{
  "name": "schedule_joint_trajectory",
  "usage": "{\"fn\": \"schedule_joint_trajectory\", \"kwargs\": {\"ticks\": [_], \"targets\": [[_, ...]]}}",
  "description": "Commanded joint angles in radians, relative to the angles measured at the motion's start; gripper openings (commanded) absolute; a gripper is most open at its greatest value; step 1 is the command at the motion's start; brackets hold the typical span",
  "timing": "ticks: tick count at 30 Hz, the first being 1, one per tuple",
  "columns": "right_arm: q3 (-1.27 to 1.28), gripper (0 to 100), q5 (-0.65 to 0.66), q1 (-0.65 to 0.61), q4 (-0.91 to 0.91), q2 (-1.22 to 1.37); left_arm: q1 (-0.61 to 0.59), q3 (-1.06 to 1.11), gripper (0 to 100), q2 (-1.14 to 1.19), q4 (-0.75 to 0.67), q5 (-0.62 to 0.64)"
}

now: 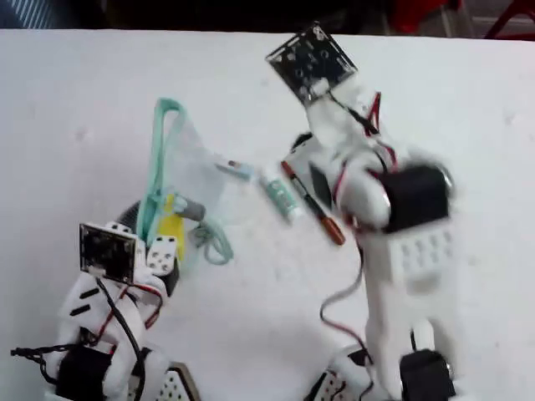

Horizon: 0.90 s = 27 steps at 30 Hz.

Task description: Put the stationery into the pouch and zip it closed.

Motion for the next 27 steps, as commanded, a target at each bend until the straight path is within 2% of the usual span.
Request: {"fn": "schedule_joint_trajectory", "kwargs": {"ticks": [1,8,12,17,24,27], "targets": [[0.104,1.8,-0.011,0.042,-0.058,0.070,-0.012,-0.025,2,-0.010,-0.029,0.014],[0.190,1.8,-0.009,0.042,-0.168,0.259,-0.019,-0.023,2,0.004,-0.008,-0.038],[0.189,1.8,-0.005,0.047,-0.237,0.337,-0.019,-0.029,2,0.134,-0.049,-0.040],[0.187,1.8,-0.003,0.117,-0.338,0.437,-0.010,-0.049,2,0.358,-0.115,-0.040],[0.169,1.9,-0.003,0.213,-0.476,0.576,-0.010,-0.173,2,0.460,-0.115,0.011],[0.126,7.0,-0.003,0.234,-0.475,0.639,0.024,-0.218,2,0.556,-0.115,0.005]]}}
